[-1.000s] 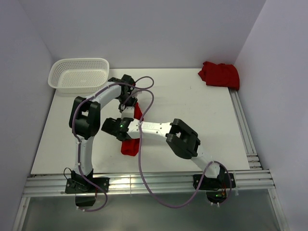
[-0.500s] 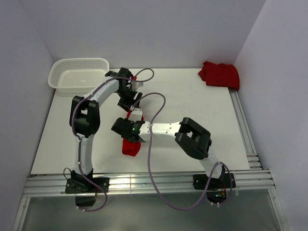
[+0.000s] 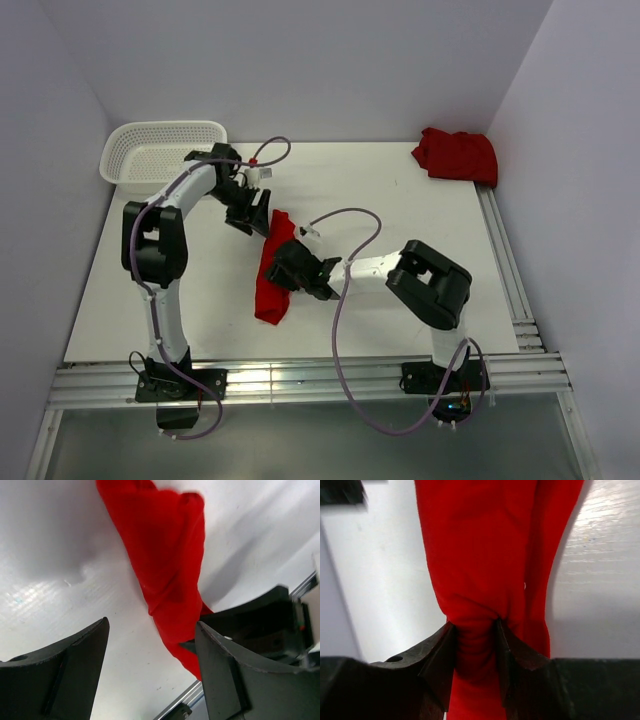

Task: Roll the t-shirts
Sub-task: Roll the tshirt

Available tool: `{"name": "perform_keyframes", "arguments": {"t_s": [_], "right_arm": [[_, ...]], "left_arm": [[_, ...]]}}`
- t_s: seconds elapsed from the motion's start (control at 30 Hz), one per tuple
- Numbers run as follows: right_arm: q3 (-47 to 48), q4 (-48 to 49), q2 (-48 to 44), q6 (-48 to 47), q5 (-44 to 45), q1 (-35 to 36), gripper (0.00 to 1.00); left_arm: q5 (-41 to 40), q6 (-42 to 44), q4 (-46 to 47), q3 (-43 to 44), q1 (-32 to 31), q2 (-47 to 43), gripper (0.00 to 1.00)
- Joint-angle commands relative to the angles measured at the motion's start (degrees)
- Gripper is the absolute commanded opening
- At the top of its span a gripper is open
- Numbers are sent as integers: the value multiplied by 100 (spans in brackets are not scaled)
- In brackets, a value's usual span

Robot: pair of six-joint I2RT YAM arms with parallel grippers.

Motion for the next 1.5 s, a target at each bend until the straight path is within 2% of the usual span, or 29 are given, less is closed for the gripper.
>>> {"name": "perform_keyframes", "arguments": {"t_s": [0.0,0.27,0.67,0.83,1.03,1.4,1.47], "right_arm": [[-540,480,283,246,-793,-86,31],[-900,1437,414,571,-1215,-279,30],[-1551,2730,599,1090,-1628,-482,29],[-1630,2810,617,1160,-1682,-526,29],[-1595,2652,582,1099,-1673,-535,29],[-1814,2827,547,1230,-1681,-561,29],[-1876,2924,529,1257,-1699,-561,29]], "left_arm": [[326,300,322,-496,43,-364,74],[764,441,762,-1568,183,-557,74],[1451,248,1166,-2211,333,-399,74],[1846,204,1236,-2193,341,-319,73],[2233,291,1360,-2360,456,-680,81],[1785,-42,2098,-3133,544,-575,81],[1576,1,2046,-3046,526,-443,81]]}}
